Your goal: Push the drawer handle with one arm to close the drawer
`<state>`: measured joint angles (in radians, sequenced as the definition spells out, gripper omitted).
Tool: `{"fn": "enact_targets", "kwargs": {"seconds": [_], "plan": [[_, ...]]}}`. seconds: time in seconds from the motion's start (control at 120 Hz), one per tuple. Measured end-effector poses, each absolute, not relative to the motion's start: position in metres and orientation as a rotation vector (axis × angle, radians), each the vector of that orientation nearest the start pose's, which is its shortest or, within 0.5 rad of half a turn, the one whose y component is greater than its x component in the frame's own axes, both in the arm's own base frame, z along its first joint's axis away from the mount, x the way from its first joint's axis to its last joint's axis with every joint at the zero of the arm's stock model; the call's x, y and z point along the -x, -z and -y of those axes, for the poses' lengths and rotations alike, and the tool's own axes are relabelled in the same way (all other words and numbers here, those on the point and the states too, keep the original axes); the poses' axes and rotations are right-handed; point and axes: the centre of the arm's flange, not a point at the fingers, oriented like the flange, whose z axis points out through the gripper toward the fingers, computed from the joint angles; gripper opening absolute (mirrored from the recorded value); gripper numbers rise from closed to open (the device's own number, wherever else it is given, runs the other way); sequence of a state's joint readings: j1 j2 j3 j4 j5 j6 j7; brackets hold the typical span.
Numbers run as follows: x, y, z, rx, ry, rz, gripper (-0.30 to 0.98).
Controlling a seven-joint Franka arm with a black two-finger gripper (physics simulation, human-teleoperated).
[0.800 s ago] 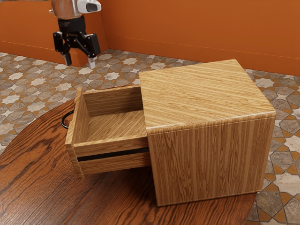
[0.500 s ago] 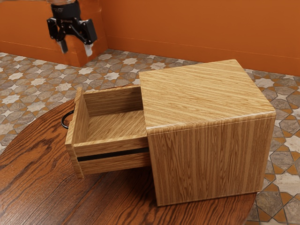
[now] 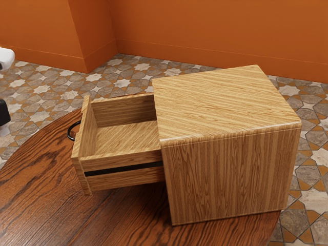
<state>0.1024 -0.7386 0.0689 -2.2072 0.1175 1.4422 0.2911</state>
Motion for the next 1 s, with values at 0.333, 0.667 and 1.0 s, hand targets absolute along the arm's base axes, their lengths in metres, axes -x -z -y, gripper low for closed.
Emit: {"fn": "enact_targets", "kwargs": {"seconds": [0.333, 0.667, 1.0], "plan": [[-0.357, -0.566, -0.095, 2.959, 0.05, -0.76, -0.02], [-0.389, -0.543, -0.078, 2.798, 0.14, -1.181, -0.09], [-0.399, -0.534, -0.053, 2.68, 0.197, -1.408, -0.1]]}}
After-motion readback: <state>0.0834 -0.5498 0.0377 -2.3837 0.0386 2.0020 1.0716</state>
